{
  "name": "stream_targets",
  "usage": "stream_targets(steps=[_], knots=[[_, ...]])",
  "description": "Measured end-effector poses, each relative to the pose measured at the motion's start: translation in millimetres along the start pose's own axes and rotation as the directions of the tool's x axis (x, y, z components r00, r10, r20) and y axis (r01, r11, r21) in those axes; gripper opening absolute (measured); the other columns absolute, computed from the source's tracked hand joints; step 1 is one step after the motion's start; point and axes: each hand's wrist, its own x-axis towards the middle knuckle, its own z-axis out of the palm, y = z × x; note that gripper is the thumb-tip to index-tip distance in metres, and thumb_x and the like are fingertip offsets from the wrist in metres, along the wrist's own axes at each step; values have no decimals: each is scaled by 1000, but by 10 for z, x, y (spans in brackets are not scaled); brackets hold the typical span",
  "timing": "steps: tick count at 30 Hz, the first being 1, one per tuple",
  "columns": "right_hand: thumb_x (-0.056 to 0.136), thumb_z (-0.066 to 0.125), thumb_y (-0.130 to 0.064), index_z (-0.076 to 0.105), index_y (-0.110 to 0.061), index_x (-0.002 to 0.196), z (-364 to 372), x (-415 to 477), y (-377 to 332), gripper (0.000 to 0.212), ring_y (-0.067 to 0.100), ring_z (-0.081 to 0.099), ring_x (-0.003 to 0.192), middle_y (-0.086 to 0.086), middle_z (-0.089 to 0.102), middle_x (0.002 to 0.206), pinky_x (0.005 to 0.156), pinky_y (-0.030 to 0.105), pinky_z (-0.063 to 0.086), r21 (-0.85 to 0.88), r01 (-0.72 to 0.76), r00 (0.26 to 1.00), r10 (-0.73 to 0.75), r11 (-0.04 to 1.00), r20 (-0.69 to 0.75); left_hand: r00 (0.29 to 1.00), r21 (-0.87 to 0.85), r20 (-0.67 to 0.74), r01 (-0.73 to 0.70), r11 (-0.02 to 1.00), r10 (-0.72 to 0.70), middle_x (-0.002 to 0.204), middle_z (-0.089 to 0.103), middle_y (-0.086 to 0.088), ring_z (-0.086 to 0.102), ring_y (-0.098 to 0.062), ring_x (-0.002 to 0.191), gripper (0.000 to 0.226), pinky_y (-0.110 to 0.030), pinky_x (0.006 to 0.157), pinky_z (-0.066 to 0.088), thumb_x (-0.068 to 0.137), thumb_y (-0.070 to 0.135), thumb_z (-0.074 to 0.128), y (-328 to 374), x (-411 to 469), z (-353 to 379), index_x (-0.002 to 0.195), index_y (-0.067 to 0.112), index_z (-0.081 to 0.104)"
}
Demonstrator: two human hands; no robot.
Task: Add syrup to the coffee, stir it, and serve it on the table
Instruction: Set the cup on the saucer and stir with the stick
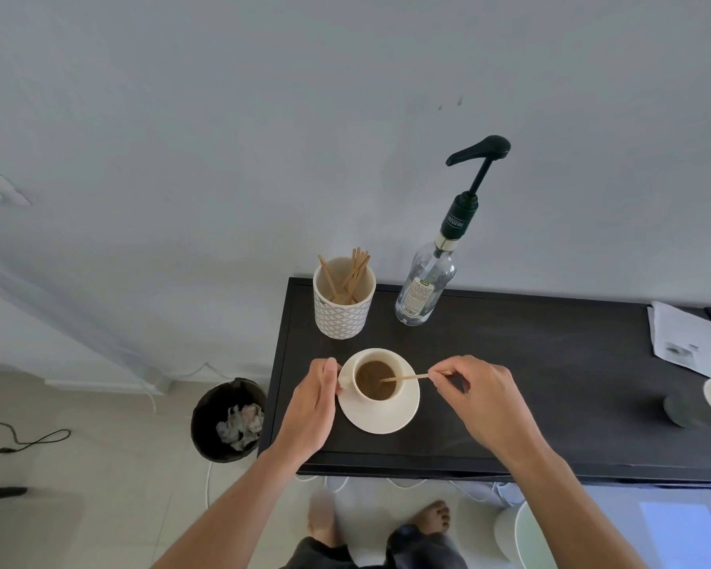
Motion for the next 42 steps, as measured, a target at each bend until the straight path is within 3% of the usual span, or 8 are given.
stream_targets(steps=[5, 8, 10, 14, 25, 33, 39, 42], knots=[[105, 78, -29, 81, -32, 104, 36, -42, -10, 4, 6, 70, 78, -22, 73, 94, 68, 19, 57, -25, 5, 1000, -5, 1000, 17, 951, 456, -206, -116, 883, 232, 137, 67, 2, 62, -21, 125, 40, -44, 104, 58, 119, 31, 35, -302, -65, -84, 137, 18, 68], [105, 76, -32, 80, -32, 103, 69, -61, -4, 4, 7, 70, 78, -19, 73, 95, 72, 26, 64, -47, 8, 1000, -7, 999, 29, 968, 661, -75, -132, 739, 240, 176, 46, -3, 39, -26, 167, 52, -50, 129, 47, 119, 34, 37, -529, -132, -125, 165, 15, 53], [105, 76, -32, 80, -32, 104, 87, -66, 12, 4, 7, 71, 80, -18, 74, 98, 74, 30, 67, -65, 14, 999, -12, 998, 31, 971, 735, 6, -165, 658, 237, 188, 25, -5, 19, -25, 176, 62, -50, 140, 32, 120, 39, 35, -646, -184, -116, 176, 12, 34], [105, 77, -33, 81, -32, 106, 123, -80, 51, 4, 7, 72, 80, -18, 74, 99, 75, 31, 68, -82, 28, 1000, -27, 996, 14, 977, 786, 25, -151, 600, 213, 191, 10, -7, 10, -24, 178, 71, -49, 143, 23, 120, 45, 31, -676, -204, -92, 181, 10, 19], [101, 84, -21, 82, -29, 107, 68, -167, 215, 10, 8, 74, 77, -17, 76, 99, 73, 29, 69, 32, 21, 995, -18, 999, -94, 990, 819, 1, -84, 568, 144, 192, 4, -4, 6, -24, 178, 72, -48, 143, 23, 120, 51, 24, -641, -286, -100, 182, 15, 13], [106, 77, -22, 80, -23, 109, 149, -271, 426, 4, 12, 70, 68, -13, 76, 86, 61, 8, 53, 245, -111, 989, 130, 963, -64, 995, 846, 1, -56, 531, 104, 192, 2, -7, 7, -26, 177, 77, -48, 143, 22, 120, 56, 22, -717, -473, -106, 182, 13, 7], [108, 73, -30, 77, -39, 100, 241, -342, 415, 12, 19, 73, 77, -17, 78, 86, 66, 35, 63, 413, -199, 974, 227, 889, -20, 998, 821, 6, -39, 569, 61, 192, -6, -7, 0, -24, 178, 83, -47, 144, 19, 119, 61, 21, -717, -458, -162, 181, 11, -1], [109, 72, -30, 78, -38, 102, 326, -340, 269, 12, 15, 69, 73, -20, 79, 89, 63, 27, 54, 471, -204, 973, 232, 858, -1, 998, 806, 30, -60, 588, 59, 191, -11, -4, -5, -20, 178, 84, -44, 145, 15, 118, 63, 18, -762, -452, -259, 181, 13, -5]])
